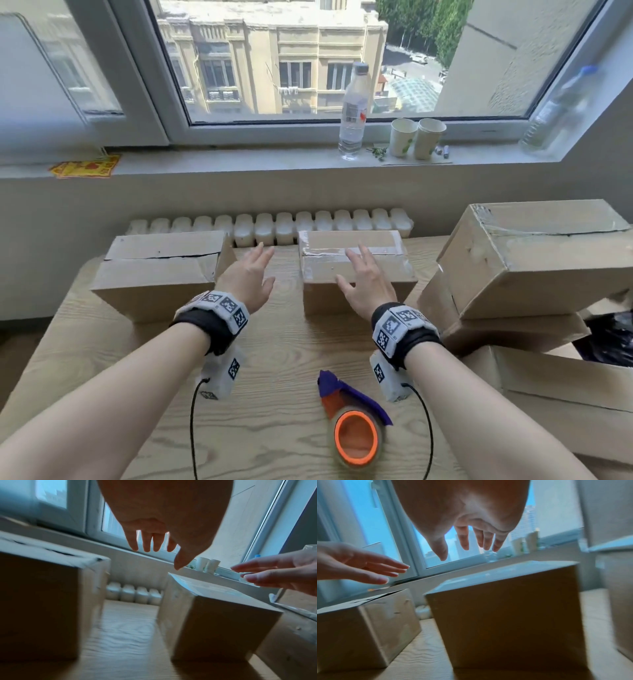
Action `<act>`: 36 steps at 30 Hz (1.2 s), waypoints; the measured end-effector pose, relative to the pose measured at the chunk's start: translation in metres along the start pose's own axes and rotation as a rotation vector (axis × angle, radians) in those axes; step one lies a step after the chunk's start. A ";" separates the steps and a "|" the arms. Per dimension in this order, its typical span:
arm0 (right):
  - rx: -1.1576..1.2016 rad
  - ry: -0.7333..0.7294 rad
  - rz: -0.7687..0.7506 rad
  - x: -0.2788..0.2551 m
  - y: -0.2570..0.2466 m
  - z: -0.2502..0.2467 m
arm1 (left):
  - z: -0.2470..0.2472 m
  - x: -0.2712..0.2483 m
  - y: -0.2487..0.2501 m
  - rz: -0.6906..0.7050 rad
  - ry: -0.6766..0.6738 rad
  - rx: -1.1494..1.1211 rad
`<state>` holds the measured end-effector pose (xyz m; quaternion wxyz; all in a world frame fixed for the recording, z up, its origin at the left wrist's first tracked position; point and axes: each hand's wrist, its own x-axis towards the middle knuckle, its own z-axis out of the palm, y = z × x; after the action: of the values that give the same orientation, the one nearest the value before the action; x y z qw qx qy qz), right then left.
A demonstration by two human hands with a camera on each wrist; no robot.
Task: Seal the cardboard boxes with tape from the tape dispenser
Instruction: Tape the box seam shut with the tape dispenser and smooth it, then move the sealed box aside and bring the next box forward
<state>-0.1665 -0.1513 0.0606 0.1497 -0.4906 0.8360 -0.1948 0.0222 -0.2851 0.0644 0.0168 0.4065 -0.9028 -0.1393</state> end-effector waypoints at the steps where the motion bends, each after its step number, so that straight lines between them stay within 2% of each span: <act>1: -0.017 -0.011 -0.034 0.002 -0.016 0.003 | -0.008 -0.005 -0.013 -0.013 0.014 0.028; 6: -0.056 -0.059 -0.180 0.016 -0.101 0.035 | -0.039 -0.031 -0.092 -0.075 0.036 0.077; 11: -0.143 -0.182 -0.231 0.024 -0.172 0.083 | -0.045 -0.049 -0.177 -0.121 0.032 0.139; 14: -0.230 -0.240 -0.252 0.034 -0.201 0.112 | -0.040 -0.055 -0.222 -0.177 -0.011 0.110; 19: -0.274 -0.291 -0.170 0.052 -0.218 0.144 | -0.033 -0.058 -0.270 -0.246 -0.084 -0.054; 24: -0.196 -0.293 -0.123 0.057 -0.221 0.156 | -0.021 -0.058 -0.288 -0.264 -0.113 -0.157; 28: -0.134 -0.262 -0.123 0.051 -0.221 0.161 | -0.018 -0.058 -0.288 -0.252 -0.052 -0.229; 36: -0.019 -0.195 -0.076 -0.001 -0.193 0.153 | -0.012 -0.100 -0.257 -0.194 0.014 -0.265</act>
<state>0.0484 -0.2628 0.0171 0.2182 -0.5400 0.8001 -0.1439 0.2780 -0.3757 0.0160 0.0629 0.4869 -0.8330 -0.2551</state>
